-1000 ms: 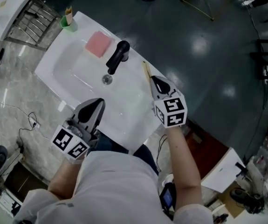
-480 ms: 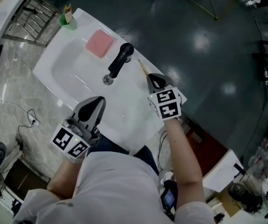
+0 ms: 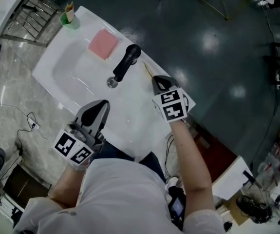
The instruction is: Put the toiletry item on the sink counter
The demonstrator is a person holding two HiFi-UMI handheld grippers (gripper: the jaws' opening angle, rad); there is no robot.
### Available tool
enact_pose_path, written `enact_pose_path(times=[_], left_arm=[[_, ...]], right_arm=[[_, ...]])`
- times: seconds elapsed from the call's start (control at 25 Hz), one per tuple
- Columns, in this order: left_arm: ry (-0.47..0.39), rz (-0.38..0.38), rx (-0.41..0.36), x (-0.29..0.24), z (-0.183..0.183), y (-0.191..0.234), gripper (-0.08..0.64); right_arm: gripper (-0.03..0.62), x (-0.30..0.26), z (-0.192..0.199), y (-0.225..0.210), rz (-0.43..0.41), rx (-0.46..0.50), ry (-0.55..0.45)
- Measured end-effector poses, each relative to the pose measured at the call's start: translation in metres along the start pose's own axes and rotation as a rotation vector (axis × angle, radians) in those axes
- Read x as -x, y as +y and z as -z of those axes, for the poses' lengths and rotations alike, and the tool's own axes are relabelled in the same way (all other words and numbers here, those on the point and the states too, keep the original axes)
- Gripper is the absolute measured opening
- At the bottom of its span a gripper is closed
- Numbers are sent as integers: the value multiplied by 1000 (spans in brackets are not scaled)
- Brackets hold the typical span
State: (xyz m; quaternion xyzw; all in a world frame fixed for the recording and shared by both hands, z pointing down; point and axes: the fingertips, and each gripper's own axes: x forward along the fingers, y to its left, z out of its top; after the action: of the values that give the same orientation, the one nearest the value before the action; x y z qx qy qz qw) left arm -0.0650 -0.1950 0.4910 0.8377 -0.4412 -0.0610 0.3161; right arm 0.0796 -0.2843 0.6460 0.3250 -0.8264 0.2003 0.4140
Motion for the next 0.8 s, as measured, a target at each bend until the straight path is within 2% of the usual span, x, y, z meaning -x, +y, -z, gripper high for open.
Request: enact_pose_path(times=[0.8], left_arm=[[-6, -10, -8, 11, 1, -1, 17]], right_arm=[[25, -3, 2, 8, -5, -5, 1]])
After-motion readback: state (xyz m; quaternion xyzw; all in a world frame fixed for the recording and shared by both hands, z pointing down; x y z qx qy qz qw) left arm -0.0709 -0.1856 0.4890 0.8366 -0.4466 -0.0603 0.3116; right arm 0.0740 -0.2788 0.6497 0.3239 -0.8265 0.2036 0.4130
